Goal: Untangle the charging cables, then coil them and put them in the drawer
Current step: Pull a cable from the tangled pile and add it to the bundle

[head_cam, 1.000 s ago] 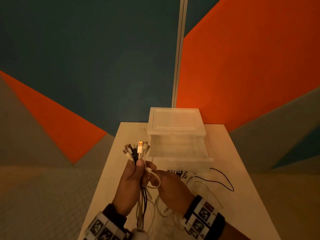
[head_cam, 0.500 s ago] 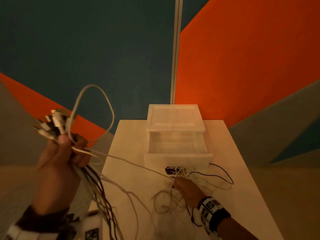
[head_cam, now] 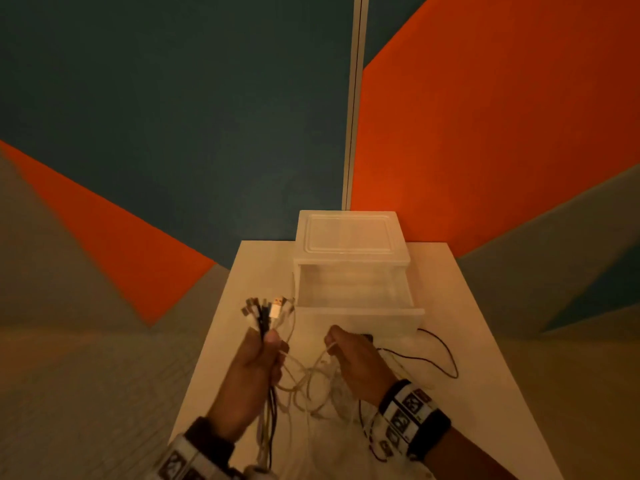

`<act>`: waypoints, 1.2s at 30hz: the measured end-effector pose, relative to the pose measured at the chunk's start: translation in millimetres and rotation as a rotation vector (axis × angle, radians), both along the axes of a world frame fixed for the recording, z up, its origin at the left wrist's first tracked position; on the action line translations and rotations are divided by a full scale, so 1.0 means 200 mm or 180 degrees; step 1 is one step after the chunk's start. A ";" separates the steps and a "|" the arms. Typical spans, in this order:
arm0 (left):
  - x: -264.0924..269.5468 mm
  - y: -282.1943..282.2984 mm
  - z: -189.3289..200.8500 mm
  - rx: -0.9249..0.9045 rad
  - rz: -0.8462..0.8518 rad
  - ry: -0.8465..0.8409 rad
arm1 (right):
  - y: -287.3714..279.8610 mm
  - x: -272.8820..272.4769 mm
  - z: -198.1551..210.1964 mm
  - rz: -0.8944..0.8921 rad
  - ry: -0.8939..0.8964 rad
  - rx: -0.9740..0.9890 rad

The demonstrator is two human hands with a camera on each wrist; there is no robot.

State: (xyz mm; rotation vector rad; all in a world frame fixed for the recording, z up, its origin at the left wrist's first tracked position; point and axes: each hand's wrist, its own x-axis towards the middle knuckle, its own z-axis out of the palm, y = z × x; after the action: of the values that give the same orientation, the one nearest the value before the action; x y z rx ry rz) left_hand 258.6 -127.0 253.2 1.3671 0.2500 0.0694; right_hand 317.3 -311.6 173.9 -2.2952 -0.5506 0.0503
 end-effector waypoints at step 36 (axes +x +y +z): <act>-0.02 0.03 0.21 0.0007 -0.0037 0.0439 | 0.07 -0.17 0.10 0.0095 0.0526 0.0054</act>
State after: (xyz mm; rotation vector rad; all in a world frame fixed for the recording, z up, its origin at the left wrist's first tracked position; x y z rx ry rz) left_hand 253.7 -120.9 295.5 1.3773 0.3577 -0.0347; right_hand 283.9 -298.6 194.8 -2.2414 -0.4977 0.2468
